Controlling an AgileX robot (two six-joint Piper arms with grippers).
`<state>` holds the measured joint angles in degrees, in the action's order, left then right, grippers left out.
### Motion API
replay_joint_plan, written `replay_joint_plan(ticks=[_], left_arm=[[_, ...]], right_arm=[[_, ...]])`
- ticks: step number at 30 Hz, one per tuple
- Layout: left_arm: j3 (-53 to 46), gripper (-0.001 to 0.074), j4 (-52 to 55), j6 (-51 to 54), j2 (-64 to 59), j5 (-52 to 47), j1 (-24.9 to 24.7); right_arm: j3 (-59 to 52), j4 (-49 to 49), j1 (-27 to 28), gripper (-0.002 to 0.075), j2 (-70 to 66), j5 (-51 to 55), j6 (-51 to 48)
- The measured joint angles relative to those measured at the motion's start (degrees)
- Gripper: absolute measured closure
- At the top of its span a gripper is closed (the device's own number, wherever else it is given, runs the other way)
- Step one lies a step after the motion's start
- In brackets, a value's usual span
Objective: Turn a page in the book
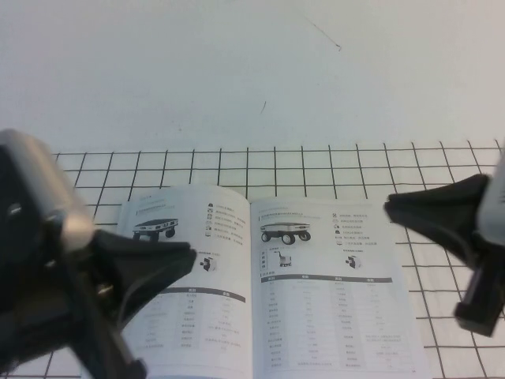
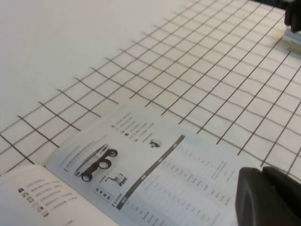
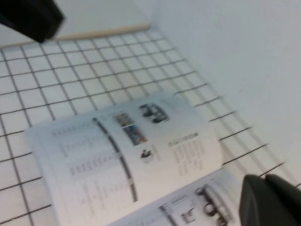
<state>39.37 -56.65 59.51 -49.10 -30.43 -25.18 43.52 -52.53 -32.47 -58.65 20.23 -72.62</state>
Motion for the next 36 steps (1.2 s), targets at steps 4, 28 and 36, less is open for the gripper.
replay_joint_plan(ticks=[4, 28, 36], left_arm=[[0.04, 0.0738, 10.23, -14.25, 10.68, -6.25, 0.00], [0.04, 0.0738, 19.54, -32.07, 26.55, -25.41, 0.00], [-0.10, 0.0738, 19.43, -32.17, 26.55, -26.39, 0.00]], right_arm=[[0.00, 4.80, 1.20, 0.0728, 8.72, 2.11, 0.00], [-5.67, 13.96, 1.20, 0.0728, 20.04, 18.98, 2.37], [-5.67, 14.00, 1.20, 0.0728, 20.04, 19.12, 2.37]])
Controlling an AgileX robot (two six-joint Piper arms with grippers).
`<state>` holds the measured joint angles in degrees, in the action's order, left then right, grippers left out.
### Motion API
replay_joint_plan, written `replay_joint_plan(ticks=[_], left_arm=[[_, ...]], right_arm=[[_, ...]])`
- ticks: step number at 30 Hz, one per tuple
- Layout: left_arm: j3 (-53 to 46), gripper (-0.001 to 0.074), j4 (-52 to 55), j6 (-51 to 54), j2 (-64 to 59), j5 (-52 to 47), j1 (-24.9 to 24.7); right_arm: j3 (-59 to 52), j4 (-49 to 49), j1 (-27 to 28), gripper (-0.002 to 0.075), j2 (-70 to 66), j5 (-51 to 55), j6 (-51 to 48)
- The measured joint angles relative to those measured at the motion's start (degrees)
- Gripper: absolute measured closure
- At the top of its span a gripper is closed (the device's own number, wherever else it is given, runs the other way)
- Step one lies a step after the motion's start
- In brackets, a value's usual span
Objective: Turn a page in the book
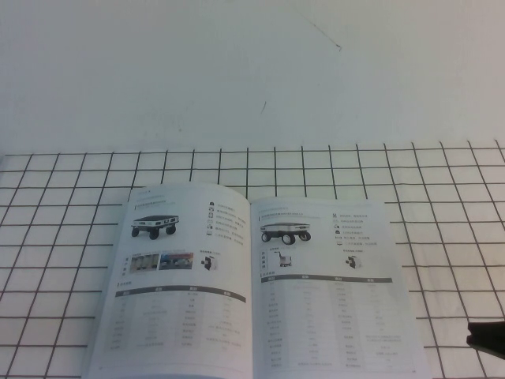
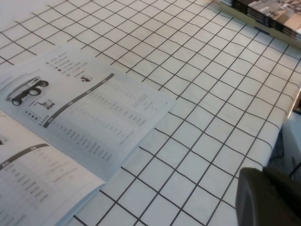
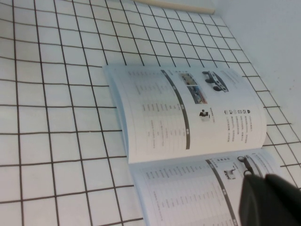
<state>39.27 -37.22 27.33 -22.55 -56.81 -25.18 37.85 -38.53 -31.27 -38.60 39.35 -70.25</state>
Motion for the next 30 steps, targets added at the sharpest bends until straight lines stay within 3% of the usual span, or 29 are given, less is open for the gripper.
replay_joint_plan(ticks=[4, 9, 15, 23, 30], left_arm=[[-1.13, 0.0738, 0.58, 0.69, 0.80, 1.99, 0.00], [-6.34, 0.0738, 10.11, -3.96, 6.13, 18.36, 0.35], [-20.97, 0.0738, 24.30, -17.14, 13.87, 36.32, 9.18], [-37.58, 0.0738, 28.93, -19.40, 22.96, 37.75, 20.22], [-40.29, 0.0738, 27.17, -20.50, 23.18, 36.89, 21.86]], right_arm=[[0.00, 0.00, 0.00, 0.0728, 0.00, 0.00, 0.00], [0.00, 0.09, 0.00, 0.0728, 0.00, 0.03, 0.00], [0.00, 0.09, 0.00, 0.0728, 0.00, 0.03, 0.00], [0.00, 0.09, 0.00, 0.0728, 0.00, 0.03, 0.00], [0.00, -0.24, 0.00, 0.0728, 0.00, 0.13, 0.00]])
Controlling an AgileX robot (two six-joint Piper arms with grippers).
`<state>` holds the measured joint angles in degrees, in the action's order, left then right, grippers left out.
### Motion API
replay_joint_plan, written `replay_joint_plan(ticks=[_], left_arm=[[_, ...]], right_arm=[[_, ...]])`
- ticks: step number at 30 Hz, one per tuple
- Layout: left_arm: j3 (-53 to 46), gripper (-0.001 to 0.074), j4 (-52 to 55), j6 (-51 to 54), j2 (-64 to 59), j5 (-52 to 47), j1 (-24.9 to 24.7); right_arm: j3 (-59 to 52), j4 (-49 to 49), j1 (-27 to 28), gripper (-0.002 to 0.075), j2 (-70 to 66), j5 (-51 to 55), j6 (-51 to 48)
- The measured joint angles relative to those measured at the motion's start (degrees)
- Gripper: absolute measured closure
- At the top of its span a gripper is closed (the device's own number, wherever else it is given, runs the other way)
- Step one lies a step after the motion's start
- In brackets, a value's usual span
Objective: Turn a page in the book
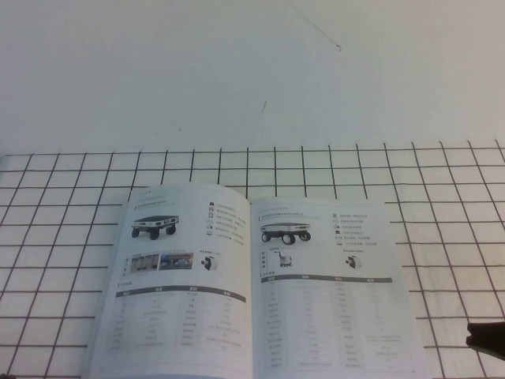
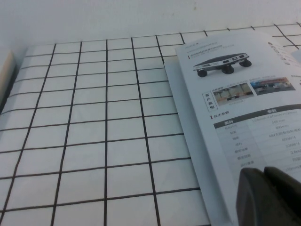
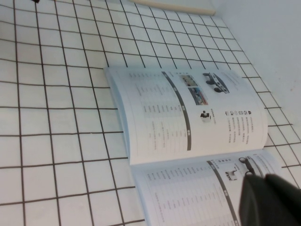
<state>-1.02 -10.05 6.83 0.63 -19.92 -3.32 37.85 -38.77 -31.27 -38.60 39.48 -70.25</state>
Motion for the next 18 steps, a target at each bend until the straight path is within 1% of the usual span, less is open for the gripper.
replay_joint_plan(ticks=[18], left_arm=[[0.00, 0.0738, -0.37, 0.00, 0.03, 0.00, 0.15]], right_arm=[[-0.27, -0.48, 0.02, 0.0728, 0.12, -0.12, 0.00]])
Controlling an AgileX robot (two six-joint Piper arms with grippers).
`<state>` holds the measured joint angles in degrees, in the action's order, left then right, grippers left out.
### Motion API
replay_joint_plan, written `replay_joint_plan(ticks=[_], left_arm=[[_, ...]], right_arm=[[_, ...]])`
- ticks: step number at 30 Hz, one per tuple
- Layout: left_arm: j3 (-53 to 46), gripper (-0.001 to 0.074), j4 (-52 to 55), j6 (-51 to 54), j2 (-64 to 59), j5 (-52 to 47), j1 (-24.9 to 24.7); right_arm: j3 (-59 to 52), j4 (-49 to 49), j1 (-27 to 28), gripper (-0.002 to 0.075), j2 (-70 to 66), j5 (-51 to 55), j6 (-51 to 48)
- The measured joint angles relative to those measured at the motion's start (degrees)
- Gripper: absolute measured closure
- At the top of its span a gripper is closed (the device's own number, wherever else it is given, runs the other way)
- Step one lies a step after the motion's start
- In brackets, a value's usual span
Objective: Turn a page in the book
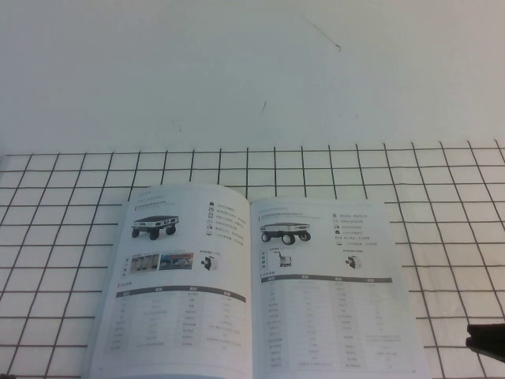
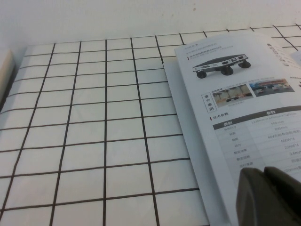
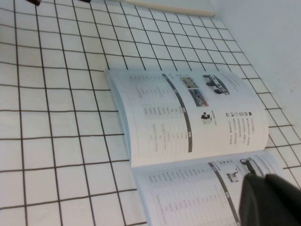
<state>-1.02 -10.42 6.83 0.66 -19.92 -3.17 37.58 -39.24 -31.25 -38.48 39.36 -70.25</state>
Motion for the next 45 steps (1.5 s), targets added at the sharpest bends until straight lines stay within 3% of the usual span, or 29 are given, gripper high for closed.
replay_joint_plan(ticks=[6, 14, 17, 20, 24, 29, 45], left_arm=[[0.00, 0.0738, -0.04, -0.03, 0.00, 0.00, 0.21], [0.00, 0.0738, -0.14, -0.03, 0.00, 0.00, 0.21], [0.00, 0.0738, -0.14, -0.03, 0.00, 0.00, 0.21], [0.00, 0.0738, -0.14, -0.03, 0.00, 0.00, 0.21], [0.00, 0.0738, -0.14, -0.03, 0.00, 0.00, 0.21], [0.00, 0.0738, -0.14, -0.03, 0.00, 0.00, 0.21], [0.00, 0.0738, -0.27, -0.03, 0.00, 0.00, 0.21]], right_arm=[[-4.69, -1.86, 3.32, 0.0728, 5.61, -0.52, 0.00], [-16.02, 0.20, 18.89, 0.0728, 25.76, -9.67, 7.93], [-20.52, 8.21, 21.45, 0.0728, 34.11, -13.33, 18.60], [-24.92, 21.51, 24.13, 0.0728, 38.59, -14.73, 36.93], [-31.58, 38.05, 28.30, 0.0728, 39.23, -14.94, 58.87], [-38.57, 51.28, 31.34, 0.0728, 39.23, -17.78, 77.18], [-38.97, 54.05, 31.43, 0.0728, 39.23, -16.53, 76.75]])
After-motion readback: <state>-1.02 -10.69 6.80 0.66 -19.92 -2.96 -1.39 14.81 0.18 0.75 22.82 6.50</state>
